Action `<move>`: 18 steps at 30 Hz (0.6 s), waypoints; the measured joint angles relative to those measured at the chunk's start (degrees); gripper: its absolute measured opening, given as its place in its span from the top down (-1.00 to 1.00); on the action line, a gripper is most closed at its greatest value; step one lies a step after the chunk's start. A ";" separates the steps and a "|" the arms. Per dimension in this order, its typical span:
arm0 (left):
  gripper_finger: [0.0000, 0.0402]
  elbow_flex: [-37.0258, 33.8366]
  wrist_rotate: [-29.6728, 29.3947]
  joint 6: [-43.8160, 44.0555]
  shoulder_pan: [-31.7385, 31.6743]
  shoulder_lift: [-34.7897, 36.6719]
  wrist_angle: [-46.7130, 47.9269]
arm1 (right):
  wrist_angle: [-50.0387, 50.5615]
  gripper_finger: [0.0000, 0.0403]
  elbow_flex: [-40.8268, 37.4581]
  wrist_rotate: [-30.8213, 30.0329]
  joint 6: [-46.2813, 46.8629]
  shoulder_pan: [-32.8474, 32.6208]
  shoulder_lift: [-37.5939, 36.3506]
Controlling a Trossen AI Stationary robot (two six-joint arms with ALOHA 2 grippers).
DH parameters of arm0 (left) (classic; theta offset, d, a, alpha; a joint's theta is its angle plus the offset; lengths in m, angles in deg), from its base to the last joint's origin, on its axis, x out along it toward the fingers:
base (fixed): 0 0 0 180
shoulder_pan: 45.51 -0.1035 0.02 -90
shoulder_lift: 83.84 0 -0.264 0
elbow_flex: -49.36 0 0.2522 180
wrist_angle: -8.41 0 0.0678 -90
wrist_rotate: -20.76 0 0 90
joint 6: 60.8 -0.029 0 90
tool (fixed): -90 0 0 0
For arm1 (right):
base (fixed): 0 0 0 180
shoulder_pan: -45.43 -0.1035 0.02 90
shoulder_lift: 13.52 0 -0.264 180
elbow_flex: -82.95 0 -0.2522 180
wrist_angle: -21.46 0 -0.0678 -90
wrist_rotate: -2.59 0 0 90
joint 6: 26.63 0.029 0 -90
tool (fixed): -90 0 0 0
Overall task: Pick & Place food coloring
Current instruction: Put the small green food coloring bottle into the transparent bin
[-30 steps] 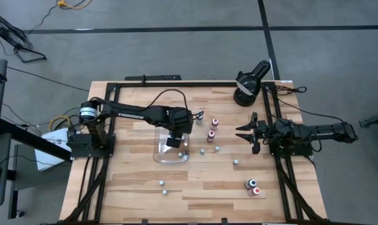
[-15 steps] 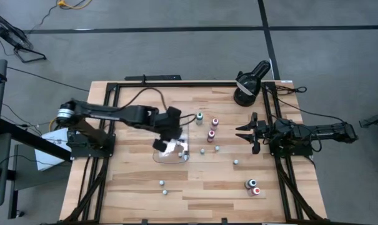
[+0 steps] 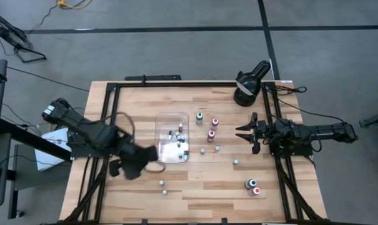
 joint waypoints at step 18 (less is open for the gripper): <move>0.41 -0.11 -6.18 6.00 15.46 -7.76 -7.54 | 0.00 0.44 0.01 0.00 0.00 0.01 0.01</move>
